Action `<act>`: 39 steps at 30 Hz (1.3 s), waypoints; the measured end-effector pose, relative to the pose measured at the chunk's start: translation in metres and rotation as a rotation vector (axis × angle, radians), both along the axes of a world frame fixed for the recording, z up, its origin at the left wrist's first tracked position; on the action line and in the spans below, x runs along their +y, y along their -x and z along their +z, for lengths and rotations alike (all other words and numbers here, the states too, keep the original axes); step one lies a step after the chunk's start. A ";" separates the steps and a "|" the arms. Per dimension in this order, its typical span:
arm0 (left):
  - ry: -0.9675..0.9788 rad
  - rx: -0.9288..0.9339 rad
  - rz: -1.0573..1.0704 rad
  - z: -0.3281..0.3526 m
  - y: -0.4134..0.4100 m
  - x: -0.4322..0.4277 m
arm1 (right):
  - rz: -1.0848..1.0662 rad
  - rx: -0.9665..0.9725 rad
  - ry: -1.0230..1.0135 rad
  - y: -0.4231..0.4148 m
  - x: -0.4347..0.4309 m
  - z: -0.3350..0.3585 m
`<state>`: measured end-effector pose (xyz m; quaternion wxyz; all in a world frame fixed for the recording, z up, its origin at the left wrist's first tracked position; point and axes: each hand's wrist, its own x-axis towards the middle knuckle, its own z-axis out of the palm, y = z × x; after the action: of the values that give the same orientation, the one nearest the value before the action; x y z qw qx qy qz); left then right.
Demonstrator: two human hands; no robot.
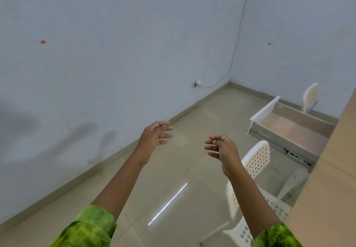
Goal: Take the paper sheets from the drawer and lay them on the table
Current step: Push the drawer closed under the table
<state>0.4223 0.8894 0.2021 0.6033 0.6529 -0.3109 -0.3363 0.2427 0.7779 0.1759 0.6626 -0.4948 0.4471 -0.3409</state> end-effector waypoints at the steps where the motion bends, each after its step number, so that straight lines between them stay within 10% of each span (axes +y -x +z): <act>1: 0.007 -0.003 -0.011 0.002 -0.009 -0.019 | -0.010 0.001 0.008 -0.009 -0.017 0.003; 21: -0.070 0.002 -0.484 -0.022 -0.167 -0.339 | -0.535 0.019 -0.059 -0.130 -0.245 -0.016; 39: -0.235 -0.003 -0.934 -0.069 -0.078 -0.645 | -1.017 0.017 -0.206 -0.073 -0.449 -0.057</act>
<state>0.5008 0.2444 0.1330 0.3091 0.5077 -0.5318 -0.6033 0.3155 0.3290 0.1186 0.4549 -0.1497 0.6676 -0.5701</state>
